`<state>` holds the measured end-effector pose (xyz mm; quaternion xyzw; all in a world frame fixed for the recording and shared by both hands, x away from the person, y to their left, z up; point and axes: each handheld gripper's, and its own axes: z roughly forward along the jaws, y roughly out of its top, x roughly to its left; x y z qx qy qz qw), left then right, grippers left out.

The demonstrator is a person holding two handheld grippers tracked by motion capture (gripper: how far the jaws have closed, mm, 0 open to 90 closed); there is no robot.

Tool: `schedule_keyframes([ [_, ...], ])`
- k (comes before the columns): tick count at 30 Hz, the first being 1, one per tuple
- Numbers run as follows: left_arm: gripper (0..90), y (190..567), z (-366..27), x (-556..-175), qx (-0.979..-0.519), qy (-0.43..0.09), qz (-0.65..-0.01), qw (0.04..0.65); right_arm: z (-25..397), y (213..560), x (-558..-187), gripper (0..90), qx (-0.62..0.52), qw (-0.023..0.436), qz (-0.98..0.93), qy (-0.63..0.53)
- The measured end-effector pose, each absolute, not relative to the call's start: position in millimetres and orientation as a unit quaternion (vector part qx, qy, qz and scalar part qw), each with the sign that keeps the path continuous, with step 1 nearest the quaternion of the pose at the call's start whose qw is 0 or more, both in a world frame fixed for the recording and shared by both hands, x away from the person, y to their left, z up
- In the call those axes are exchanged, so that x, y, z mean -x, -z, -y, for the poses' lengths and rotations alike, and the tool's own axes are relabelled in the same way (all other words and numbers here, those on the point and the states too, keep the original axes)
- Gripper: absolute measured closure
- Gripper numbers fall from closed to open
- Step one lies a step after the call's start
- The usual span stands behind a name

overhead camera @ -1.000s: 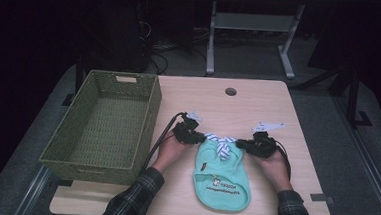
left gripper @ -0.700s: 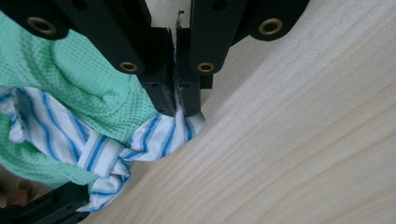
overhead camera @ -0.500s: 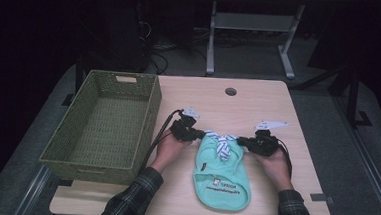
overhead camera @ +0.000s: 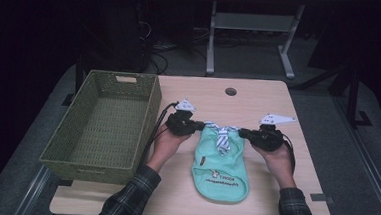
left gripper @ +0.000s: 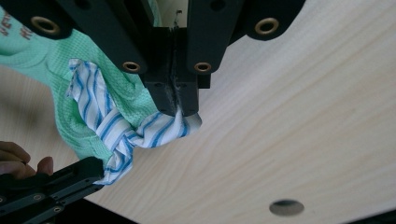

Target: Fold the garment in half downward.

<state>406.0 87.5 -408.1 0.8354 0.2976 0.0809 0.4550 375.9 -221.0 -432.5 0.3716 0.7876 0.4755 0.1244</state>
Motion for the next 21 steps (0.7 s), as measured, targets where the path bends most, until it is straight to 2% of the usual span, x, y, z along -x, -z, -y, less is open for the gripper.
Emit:
schedule_keyframes([
  [15,88.6,373,-93,-395,-0.821,-0.12,-0.271,0.488,220,400,-368,86.9,-0.341,0.169,-0.773,-0.507],
  [21,88.5,378,-92,-385,-0.831,-0.117,-0.262,0.477,219,406,-363,86.8,-0.336,0.168,-0.777,-0.505],
])
